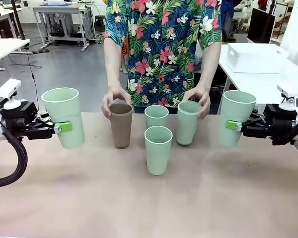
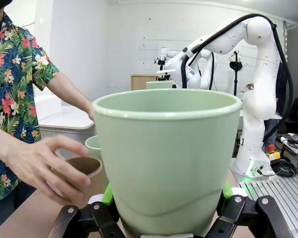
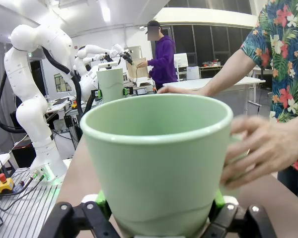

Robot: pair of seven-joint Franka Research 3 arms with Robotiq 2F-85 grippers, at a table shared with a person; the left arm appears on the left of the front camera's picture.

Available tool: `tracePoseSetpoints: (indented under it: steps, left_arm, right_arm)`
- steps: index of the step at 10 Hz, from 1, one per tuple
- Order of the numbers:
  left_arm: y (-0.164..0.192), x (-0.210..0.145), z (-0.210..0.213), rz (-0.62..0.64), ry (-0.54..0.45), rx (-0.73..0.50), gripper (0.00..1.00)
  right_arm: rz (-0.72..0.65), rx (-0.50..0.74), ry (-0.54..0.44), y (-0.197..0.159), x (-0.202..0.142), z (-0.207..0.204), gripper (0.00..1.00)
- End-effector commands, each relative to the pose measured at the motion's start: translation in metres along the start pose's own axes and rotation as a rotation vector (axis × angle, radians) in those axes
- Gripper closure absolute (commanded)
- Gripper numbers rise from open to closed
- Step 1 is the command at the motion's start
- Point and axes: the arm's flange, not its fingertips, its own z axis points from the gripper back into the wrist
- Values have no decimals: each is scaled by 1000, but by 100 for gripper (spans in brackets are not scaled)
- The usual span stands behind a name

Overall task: Stack the cups and store them in the basket.
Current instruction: Place the stack of Reusable plastic cups into the Pantry Basket.

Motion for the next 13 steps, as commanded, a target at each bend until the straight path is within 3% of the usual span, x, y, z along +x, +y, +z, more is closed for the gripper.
tracePoseSetpoints:
  steps: [1,13]
  left_arm:
    - [0,2,1,-4,-6,3,14]
    - [0,2,1,-4,-6,3,14]
  right_arm:
    - [7,-1,-4,0,1,0,14]
    - [7,-1,-4,0,1,0,14]
